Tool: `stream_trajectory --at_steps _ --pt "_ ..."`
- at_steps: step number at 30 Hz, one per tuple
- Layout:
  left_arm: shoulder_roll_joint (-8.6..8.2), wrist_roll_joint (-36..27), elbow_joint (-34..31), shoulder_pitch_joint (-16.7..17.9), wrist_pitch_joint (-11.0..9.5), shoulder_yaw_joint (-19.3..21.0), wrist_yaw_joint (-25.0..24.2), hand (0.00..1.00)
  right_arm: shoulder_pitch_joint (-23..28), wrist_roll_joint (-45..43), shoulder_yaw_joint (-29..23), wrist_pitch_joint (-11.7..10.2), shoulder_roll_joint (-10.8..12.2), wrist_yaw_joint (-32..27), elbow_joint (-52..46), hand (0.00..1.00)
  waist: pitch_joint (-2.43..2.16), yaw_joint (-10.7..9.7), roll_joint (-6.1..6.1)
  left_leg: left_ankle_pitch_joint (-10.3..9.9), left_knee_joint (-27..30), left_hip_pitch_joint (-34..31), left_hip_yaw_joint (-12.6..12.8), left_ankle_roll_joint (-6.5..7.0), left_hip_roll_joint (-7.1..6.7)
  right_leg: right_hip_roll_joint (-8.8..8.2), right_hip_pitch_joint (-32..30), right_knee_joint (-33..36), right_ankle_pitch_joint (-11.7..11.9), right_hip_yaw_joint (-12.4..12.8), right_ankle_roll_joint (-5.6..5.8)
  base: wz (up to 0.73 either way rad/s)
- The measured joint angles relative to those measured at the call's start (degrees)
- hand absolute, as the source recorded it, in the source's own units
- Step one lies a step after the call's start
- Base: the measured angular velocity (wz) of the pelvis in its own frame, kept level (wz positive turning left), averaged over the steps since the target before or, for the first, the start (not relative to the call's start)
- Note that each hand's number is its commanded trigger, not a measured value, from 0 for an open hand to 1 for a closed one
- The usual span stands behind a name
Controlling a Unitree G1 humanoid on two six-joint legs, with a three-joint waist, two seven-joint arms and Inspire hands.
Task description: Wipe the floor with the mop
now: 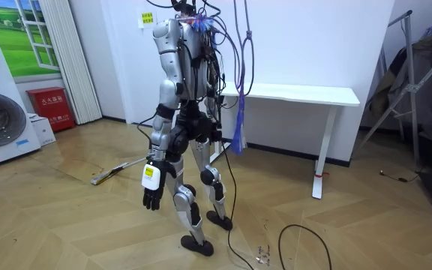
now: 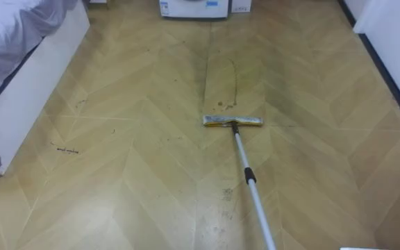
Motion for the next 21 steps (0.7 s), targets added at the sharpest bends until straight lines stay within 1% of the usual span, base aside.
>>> stream_trajectory --at_steps 5,7,17,21 --pt "0.00 0.00 0.08 -0.04 0.09 -0.21 -1.17 0.00 -0.24 -0.11 -0.04 0.00 -0.03 0.69 -0.09 1.00 0.03 0.02 -0.02 0.00 -0.13 -0.07 0.01 0.00 0.03 0.02 -0.12 0.02 0.00 0.31 0.00 0.00" --pt "0.02 0.01 0.14 -0.39 0.14 -1.02 -1.32 0.00 -0.30 -0.27 -0.04 0.05 -0.03 0.86 -0.07 1.00 0.03 -0.09 -0.02 0.00 -0.06 -0.14 0.00 0.00 0.04 0.04 -0.15 0.06 0.00 0.28 0.00 0.00" --pt "-0.02 -0.09 1.08 0.29 0.16 -1.04 -2.44 0.00 -0.18 0.73 -0.07 0.11 -0.05 1.67 0.07 1.00 -0.01 -0.06 -0.18 0.00 0.07 -0.15 -0.14 0.00 0.02 0.02 0.04 -0.01 0.00 -0.22 0.00 0.00" --pt "-0.02 -0.08 1.18 0.09 0.17 -1.16 -2.51 0.00 -0.20 0.62 -0.07 0.11 -0.05 1.68 0.07 1.00 0.00 -0.07 -0.12 0.00 0.15 -0.16 -0.15 0.00 0.02 0.03 0.02 0.03 0.00 0.10 0.00 0.00"
